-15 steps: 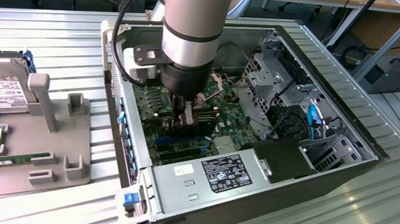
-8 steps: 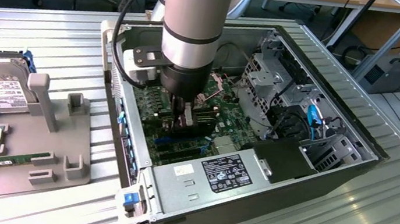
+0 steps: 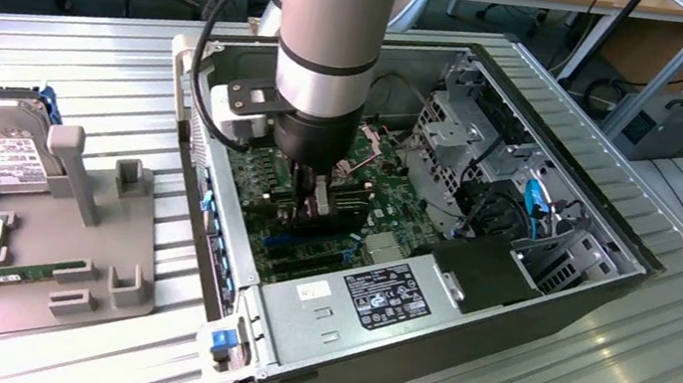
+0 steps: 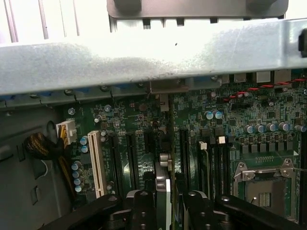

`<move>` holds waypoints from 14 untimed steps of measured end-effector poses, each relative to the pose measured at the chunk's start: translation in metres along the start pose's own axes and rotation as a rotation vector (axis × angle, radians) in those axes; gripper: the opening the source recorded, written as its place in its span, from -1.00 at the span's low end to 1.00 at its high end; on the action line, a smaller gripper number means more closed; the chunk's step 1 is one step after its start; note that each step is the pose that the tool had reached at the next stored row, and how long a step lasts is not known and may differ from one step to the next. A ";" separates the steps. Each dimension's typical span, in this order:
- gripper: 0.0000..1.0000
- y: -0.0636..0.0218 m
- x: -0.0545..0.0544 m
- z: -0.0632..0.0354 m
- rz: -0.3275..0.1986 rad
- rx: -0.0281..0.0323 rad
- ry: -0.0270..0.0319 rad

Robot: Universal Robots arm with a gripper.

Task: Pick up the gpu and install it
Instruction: 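Insert the gpu into the slot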

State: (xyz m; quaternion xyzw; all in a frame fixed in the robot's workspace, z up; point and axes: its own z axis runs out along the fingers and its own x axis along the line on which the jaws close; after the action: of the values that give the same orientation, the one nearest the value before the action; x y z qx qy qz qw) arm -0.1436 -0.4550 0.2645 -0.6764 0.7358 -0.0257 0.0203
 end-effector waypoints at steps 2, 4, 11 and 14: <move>-0.47 0.0000 0.000 0.0000 -0.003 0.0001 0.0002; -0.47 0.0000 0.000 -0.0002 -0.008 0.0002 0.0000; -0.47 -0.0006 0.000 -0.0014 -0.047 0.0002 -0.0025; -0.47 -0.0011 0.000 -0.0013 -0.071 0.0004 -0.0040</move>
State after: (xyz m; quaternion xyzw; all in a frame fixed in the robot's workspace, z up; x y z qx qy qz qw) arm -0.1425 -0.4547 0.2658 -0.7021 0.7113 -0.0251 0.0210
